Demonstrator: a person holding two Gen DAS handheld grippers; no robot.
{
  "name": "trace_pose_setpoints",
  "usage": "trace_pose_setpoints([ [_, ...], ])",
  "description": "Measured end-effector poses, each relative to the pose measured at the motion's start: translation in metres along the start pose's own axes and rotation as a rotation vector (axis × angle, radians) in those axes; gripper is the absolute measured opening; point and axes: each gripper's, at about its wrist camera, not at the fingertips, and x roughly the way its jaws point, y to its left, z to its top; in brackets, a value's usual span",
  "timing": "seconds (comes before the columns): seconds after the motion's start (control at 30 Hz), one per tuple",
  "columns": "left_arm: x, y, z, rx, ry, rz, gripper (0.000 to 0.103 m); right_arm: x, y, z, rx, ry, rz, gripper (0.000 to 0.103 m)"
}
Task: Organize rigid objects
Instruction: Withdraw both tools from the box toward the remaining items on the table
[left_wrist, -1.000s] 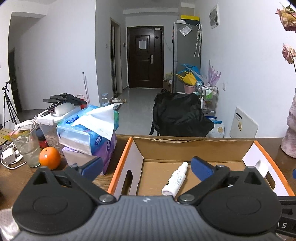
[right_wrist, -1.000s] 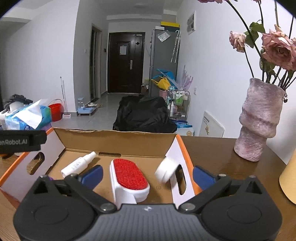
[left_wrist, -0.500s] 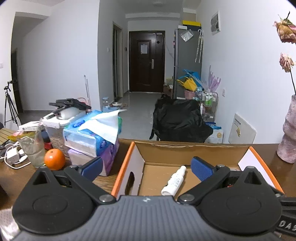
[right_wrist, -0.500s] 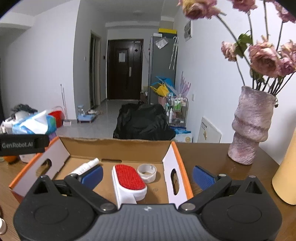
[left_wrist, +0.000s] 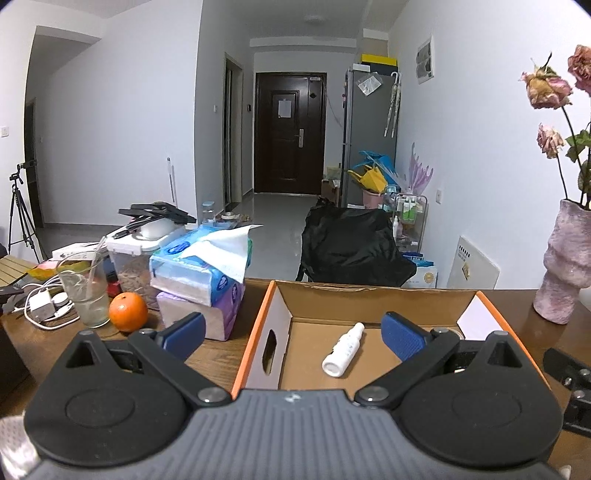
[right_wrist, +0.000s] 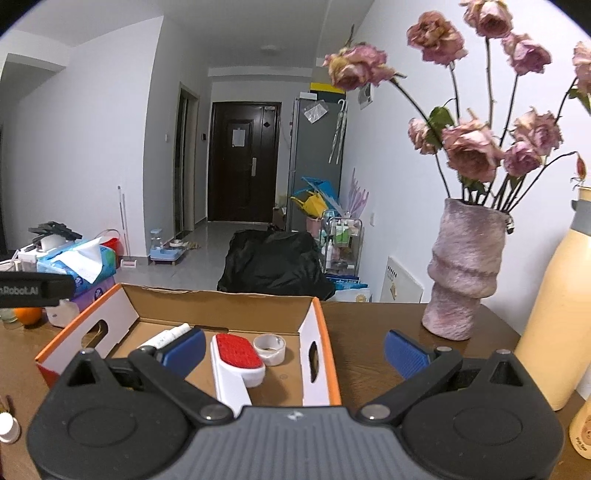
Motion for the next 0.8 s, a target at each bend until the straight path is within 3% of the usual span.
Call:
trace_pose_setpoints([
  [0.8, -0.094, 0.029, -0.049, 0.044, 0.008, -0.01, 0.103, -0.091, -0.033, -0.049, -0.02, -0.029, 0.001, 0.103],
])
